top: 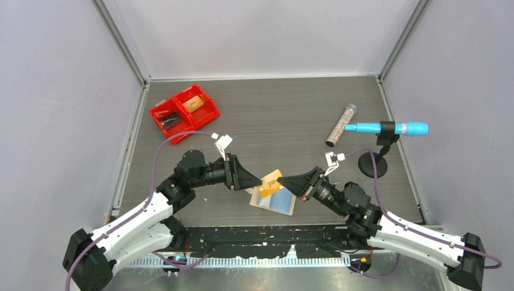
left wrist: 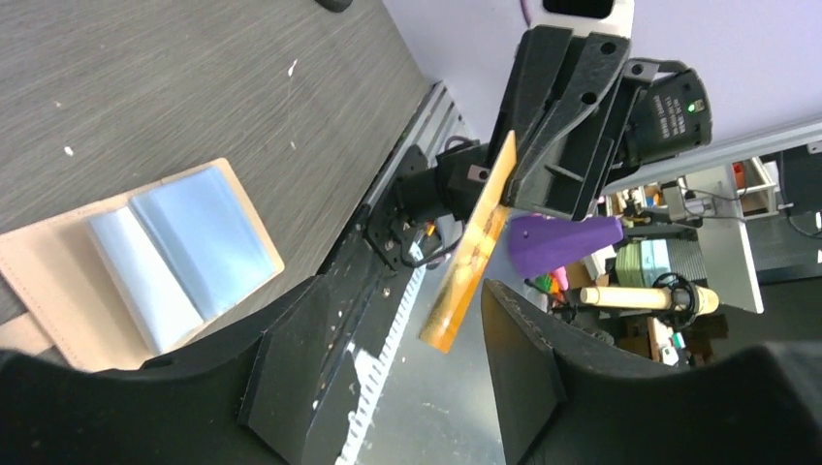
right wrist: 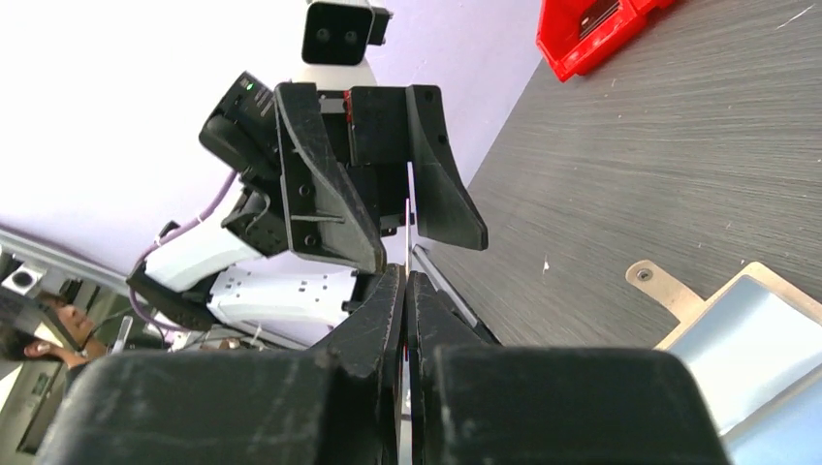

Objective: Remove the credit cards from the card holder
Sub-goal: Place the credit card in the storage box.

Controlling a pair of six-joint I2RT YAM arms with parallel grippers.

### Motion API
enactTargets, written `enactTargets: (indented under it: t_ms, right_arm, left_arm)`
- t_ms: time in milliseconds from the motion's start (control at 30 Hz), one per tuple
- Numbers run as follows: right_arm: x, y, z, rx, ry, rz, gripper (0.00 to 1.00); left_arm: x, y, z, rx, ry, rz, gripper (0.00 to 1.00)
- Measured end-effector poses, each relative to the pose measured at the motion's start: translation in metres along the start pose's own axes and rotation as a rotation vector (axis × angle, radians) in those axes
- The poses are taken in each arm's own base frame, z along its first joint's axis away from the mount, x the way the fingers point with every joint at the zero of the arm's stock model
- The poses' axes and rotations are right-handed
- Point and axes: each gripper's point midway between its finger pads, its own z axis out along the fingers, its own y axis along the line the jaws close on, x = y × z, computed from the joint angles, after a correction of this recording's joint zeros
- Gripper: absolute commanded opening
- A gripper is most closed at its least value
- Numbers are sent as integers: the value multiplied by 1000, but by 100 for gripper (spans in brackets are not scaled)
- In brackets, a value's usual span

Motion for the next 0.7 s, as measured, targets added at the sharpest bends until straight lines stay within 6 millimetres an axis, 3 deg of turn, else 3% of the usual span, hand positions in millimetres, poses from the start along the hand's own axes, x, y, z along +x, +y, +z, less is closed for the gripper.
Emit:
enactTargets:
  t_ms: [300,700]
  right_arm:
    - [-13,-6,15,38,-93,69,5]
    - [-27,-26,6,87,-210,172,5]
  left_arm:
    - [-13,-13,7,94,-76,-72,53]
    - [-20,-19,8,166,-135,-181,36]
